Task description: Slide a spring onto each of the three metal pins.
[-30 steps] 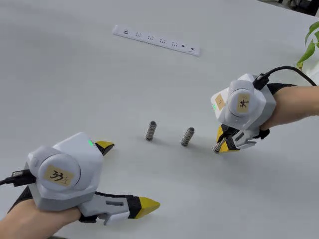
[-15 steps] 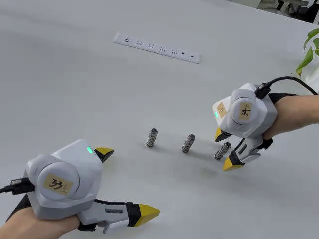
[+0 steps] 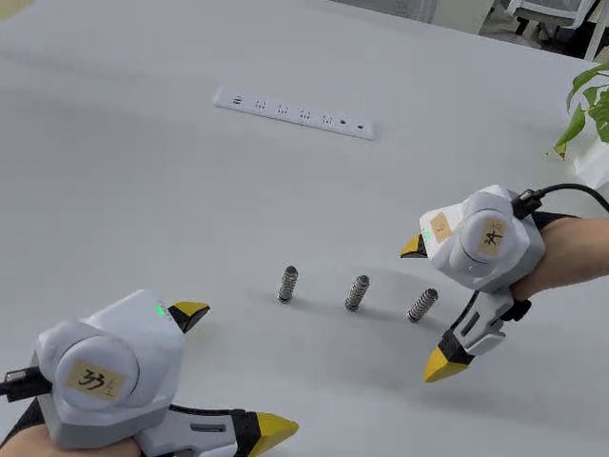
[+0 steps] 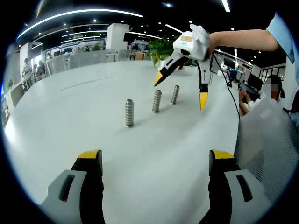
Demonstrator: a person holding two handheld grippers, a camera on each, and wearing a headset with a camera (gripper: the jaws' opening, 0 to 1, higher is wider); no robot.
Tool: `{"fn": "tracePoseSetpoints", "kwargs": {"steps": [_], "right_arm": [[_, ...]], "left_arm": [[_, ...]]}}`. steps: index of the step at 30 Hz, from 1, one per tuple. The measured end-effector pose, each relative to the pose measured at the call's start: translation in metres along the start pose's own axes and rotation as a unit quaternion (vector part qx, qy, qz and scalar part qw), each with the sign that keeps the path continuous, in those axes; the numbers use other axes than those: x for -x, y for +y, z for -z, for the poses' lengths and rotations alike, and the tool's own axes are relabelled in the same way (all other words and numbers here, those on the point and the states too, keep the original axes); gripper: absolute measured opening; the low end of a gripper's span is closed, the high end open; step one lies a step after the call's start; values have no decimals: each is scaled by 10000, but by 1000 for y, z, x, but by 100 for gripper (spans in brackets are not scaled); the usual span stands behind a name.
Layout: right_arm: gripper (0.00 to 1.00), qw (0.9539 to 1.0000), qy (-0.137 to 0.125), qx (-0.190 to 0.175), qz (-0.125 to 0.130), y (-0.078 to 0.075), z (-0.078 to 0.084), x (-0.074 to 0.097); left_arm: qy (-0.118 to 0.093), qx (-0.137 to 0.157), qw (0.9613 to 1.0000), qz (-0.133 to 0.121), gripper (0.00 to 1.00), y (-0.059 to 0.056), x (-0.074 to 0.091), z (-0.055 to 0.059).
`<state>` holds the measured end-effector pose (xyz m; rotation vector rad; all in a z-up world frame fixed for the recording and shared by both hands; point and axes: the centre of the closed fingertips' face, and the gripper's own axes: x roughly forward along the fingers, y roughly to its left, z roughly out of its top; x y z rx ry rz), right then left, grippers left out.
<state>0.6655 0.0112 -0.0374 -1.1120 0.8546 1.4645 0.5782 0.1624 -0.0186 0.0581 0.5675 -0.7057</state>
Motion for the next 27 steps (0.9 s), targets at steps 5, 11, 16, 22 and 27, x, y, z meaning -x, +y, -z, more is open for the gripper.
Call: {"fn": "tracePoseSetpoints", "kwargs": {"steps": [5,11,16,22,27], "right_arm": [[99,9993,-211,-277,156,2,0,4],[99,9937,-723,-729,450,9,-4,13],[99,9847,-1099,-1168,685,16,0,19],[99,9755,-1331,-1516,877,27,7,23],[99,9584,-1737,-1995,1076,34,6,29]], "left_arm": [[9,-26,10000,-3,93,-1,2,-1],[-28,-42,10000,-11,93,-3,2,-3],[-31,-64,10000,-3,93,-6,3,-3],[-7,-90,10000,-2,93,-7,5,-2],[-29,-88,10000,-29,94,-5,5,-3]]}}
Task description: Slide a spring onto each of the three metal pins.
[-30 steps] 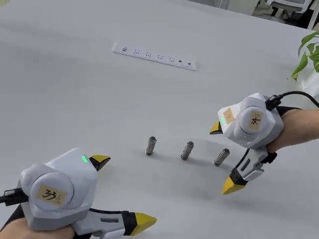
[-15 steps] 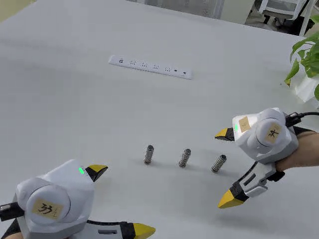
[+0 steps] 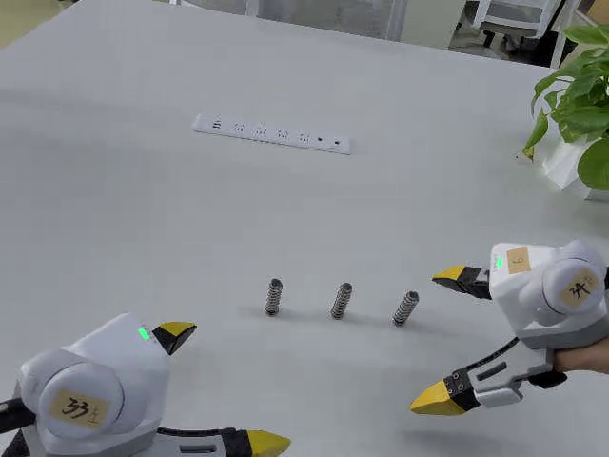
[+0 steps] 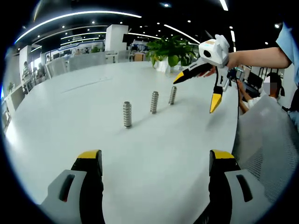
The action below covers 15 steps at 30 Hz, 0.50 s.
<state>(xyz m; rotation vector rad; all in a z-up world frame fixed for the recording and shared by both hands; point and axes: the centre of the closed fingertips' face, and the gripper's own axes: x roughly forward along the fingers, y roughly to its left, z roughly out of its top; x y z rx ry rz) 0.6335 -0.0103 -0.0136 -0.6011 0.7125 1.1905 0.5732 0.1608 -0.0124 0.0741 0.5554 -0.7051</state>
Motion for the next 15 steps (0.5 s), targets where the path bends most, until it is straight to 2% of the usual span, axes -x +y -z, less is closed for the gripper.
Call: {"fn": "tracePoseSetpoints", "kwargs": {"steps": [4,7,11,15], "right_arm": [[99,9971,-442,-571,217,0,-2,7],[99,9943,-645,-779,348,0,-1,15],[99,9924,-705,-905,439,6,9,23],[99,9883,-828,-1148,559,13,19,33]], "left_arm": [[55,-26,10000,-3,93,1,1,3],[83,-60,9999,0,94,1,1,4],[92,-63,9999,-18,94,3,2,4],[86,-55,9999,-57,94,4,4,3]]}}
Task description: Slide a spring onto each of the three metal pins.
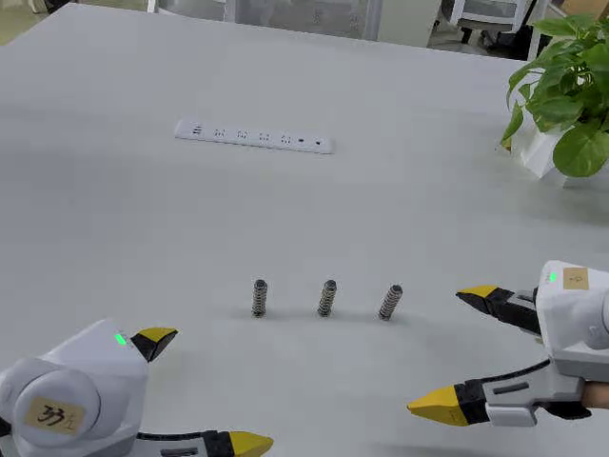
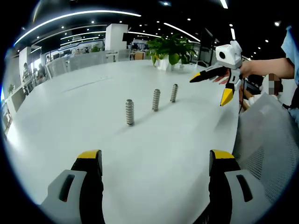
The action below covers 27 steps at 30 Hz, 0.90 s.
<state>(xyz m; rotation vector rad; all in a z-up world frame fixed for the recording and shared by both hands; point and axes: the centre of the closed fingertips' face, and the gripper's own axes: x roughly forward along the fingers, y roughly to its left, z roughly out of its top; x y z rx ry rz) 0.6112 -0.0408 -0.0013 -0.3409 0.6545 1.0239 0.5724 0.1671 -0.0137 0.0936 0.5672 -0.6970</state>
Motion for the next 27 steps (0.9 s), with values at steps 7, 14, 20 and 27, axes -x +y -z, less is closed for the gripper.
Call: {"fn": "tracePoseSetpoints", "kwargs": {"steps": [7,14,20,27], "right_arm": [[99,9995,-52,-259,157,7,17,18],[99,9984,-171,-434,332,8,23,29],[99,9972,-281,-555,424,9,25,34],[99,9951,-370,-753,517,12,33,37]], "left_arm": [[71,-50,10000,14,94,-1,0,2],[72,-41,10000,19,94,-1,0,1],[33,33,10000,-12,94,0,0,-1],[38,124,9999,-91,94,0,1,1]]}}
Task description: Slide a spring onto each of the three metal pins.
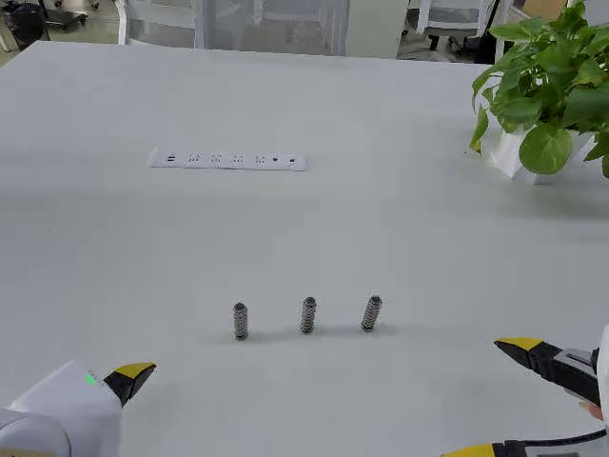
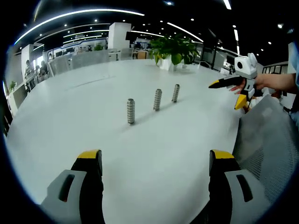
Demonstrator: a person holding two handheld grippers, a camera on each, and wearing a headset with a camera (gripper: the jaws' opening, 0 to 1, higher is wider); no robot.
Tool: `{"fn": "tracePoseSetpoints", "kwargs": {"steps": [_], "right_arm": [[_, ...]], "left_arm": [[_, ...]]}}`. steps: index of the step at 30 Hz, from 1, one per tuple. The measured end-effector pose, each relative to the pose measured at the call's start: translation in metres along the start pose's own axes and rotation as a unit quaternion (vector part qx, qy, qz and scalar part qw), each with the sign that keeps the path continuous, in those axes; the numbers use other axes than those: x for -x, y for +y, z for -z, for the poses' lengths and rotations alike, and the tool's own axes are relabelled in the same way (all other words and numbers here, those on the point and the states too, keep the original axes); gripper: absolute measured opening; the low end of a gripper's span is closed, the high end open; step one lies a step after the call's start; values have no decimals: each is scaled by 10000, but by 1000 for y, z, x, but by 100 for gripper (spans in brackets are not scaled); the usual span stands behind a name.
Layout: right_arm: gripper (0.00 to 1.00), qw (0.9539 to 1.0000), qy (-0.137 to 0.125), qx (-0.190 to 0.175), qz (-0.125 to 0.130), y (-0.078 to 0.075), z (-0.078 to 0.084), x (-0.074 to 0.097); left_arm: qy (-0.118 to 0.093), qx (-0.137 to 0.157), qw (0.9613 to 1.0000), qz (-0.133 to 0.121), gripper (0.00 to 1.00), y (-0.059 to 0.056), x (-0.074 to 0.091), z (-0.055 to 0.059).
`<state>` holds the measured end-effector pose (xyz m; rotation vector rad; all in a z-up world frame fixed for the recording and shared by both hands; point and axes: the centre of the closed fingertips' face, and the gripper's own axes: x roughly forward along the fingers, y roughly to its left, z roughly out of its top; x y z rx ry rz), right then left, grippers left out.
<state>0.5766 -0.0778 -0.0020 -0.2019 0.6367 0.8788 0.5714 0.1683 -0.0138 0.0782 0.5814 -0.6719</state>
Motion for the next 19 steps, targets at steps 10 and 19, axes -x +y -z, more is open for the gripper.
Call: {"fn": "tracePoseSetpoints", "kwargs": {"steps": [10,19], "right_arm": [[99,9999,-34,-133,66,4,8,3],[99,9999,20,-141,61,6,9,0]], "left_arm": [[6,36,10000,5,94,-3,-1,2],[38,67,10000,28,94,-2,-3,6]]}}
